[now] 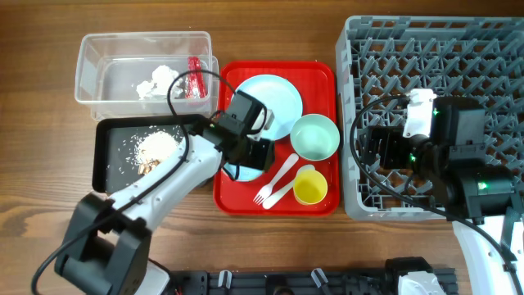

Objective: Sort waste into correct bins and load items into the dishwasher rack
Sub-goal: 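Set the empty light blue bowl back on the red tray, then grasp the yellow cup with left gripper and lift it, then hand the yellow cup from left gripper to right gripper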

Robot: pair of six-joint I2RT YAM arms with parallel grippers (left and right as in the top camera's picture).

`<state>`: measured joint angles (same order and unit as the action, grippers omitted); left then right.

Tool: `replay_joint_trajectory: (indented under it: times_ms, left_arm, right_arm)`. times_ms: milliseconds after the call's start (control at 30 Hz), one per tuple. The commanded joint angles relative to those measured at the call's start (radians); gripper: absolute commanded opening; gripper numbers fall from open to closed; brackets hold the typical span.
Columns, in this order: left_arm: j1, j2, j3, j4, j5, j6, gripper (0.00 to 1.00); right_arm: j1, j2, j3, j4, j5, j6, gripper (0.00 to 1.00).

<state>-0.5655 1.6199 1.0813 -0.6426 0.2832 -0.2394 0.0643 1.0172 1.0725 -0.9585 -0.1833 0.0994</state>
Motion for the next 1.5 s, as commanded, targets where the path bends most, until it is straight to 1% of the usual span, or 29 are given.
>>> replay_joint_trajectory:
  times_ms: [0, 33, 67, 167, 233, 300, 367, 400, 467, 500, 567, 600, 667, 700, 733, 767, 800, 833, 867, 900, 967, 1000, 1033, 1067, 1167, 1300, 1367, 1400, 1467]
  left_arm:
    - [-0.003, -0.081, 0.070, 0.006, 0.173, -0.001, 0.47]
    - [-0.008, -0.080, 0.069, -0.012, 0.207, -0.001, 0.46]
    - [-0.017, -0.078, 0.066, -0.025, 0.207, -0.001, 0.45]
    - [-0.081, -0.053, 0.061, -0.060, 0.202, -0.001, 0.49]
    - [-0.140, -0.013, 0.061, -0.087, 0.133, -0.001, 0.49]
    - [-0.190, 0.050, 0.061, -0.092, 0.107, -0.002, 0.49]
    - [-0.211, 0.100, 0.061, -0.095, 0.072, -0.005, 0.46]
    - [-0.217, 0.134, 0.061, -0.093, 0.030, -0.006, 0.38]
    - [-0.210, 0.150, 0.061, -0.083, 0.011, -0.035, 0.07]
    - [-0.200, 0.143, 0.066, -0.080, 0.011, -0.039, 0.04]
    - [-0.166, 0.115, 0.090, -0.089, 0.024, -0.039, 0.04]
    - [-0.143, 0.091, 0.106, -0.102, 0.066, -0.038, 0.04]
    - [-0.072, 0.025, 0.129, -0.106, 0.194, -0.037, 0.04]
    - [-0.028, -0.004, 0.132, -0.094, 0.240, -0.038, 0.04]
    - [0.071, -0.039, 0.132, -0.051, 0.339, -0.039, 0.04]
    - [0.156, -0.041, 0.132, 0.000, 0.409, -0.078, 0.04]
    - [0.212, -0.029, 0.132, 0.039, 0.420, -0.124, 0.04]
    - [0.271, -0.008, 0.132, 0.093, 0.443, -0.191, 0.04]
    - [0.323, 0.024, 0.132, 0.146, 0.518, -0.228, 0.04]
    - [0.369, 0.073, 0.132, 0.238, 0.715, -0.240, 0.04]
    - [0.393, 0.151, 0.132, 0.348, 0.994, -0.241, 0.04]
    - [0.391, 0.181, 0.132, 0.365, 1.076, -0.241, 0.04]
    - [0.385, 0.202, 0.132, 0.368, 1.117, -0.243, 0.04]
    - [0.375, 0.221, 0.132, 0.367, 1.142, -0.244, 0.04]
    - [0.335, 0.232, 0.131, 0.371, 1.141, -0.244, 0.04]
    - [0.293, 0.232, 0.131, 0.374, 1.140, -0.244, 0.04]
    - [0.283, 0.232, 0.131, 0.374, 1.135, -0.244, 0.04]
    - [0.281, 0.232, 0.131, 0.374, 1.131, -0.244, 0.04]
    - [0.281, 0.232, 0.131, 0.374, 1.130, -0.245, 0.04]
  right_arm:
    - [-0.003, 0.000, 0.019, 0.001, -0.018, -0.018, 1.00]
    - [-0.003, 0.000, 0.019, 0.001, -0.018, -0.018, 1.00]
    - [-0.003, 0.000, 0.019, 0.001, -0.018, -0.018, 1.00]
    - [-0.003, 0.000, 0.019, 0.000, -0.018, -0.018, 1.00]
    - [-0.003, 0.000, 0.019, -0.002, -0.018, -0.018, 1.00]
    - [-0.003, 0.000, 0.019, -0.012, -0.018, -0.018, 1.00]
    - [-0.003, 0.000, 0.019, -0.023, -0.017, -0.019, 1.00]
    - [-0.003, 0.000, 0.019, -0.027, -0.017, -0.019, 1.00]
    - [-0.003, 0.000, 0.019, -0.029, -0.017, -0.019, 1.00]
    - [-0.003, 0.000, 0.019, -0.029, -0.016, -0.021, 1.00]
    - [-0.003, 0.000, 0.019, -0.030, 0.056, -0.017, 1.00]
    - [-0.003, 0.000, 0.019, -0.028, 0.092, -0.017, 1.00]
    - [-0.003, 0.000, 0.019, -0.022, 0.169, -0.001, 1.00]
    - [-0.003, 0.000, 0.019, -0.015, 0.238, 0.035, 1.00]
    - [-0.003, 0.001, 0.019, 0.006, 0.288, 0.090, 1.00]
    - [-0.003, 0.007, 0.019, 0.032, 0.282, 0.129, 1.00]
    - [-0.003, 0.019, 0.019, 0.051, 0.238, 0.145, 1.00]
    - [-0.003, 0.041, 0.019, 0.073, 0.140, 0.132, 1.00]
    - [-0.003, 0.070, 0.019, 0.085, 0.010, 0.095, 1.00]
    - [-0.003, 0.125, 0.019, 0.090, -0.251, -0.018, 1.00]
    - [-0.003, 0.223, 0.019, 0.090, -0.600, -0.179, 1.00]
    - [-0.003, 0.262, 0.019, 0.091, -0.696, -0.233, 1.00]
    - [-0.003, 0.301, 0.019, 0.095, -0.761, -0.277, 1.00]
    - [-0.003, 0.351, 0.019, 0.106, -0.812, -0.315, 1.00]
    - [-0.003, 0.463, 0.019, 0.191, -0.994, -0.393, 1.00]
    - [-0.003, 0.541, 0.019, 0.363, -1.211, -0.386, 1.00]
    - [-0.003, 0.542, 0.019, 0.404, -1.292, -0.383, 0.99]
    - [-0.003, 0.542, 0.019, 0.412, -1.309, -0.380, 0.97]
    - [-0.002, 0.542, 0.019, 0.416, -1.307, -0.332, 0.87]
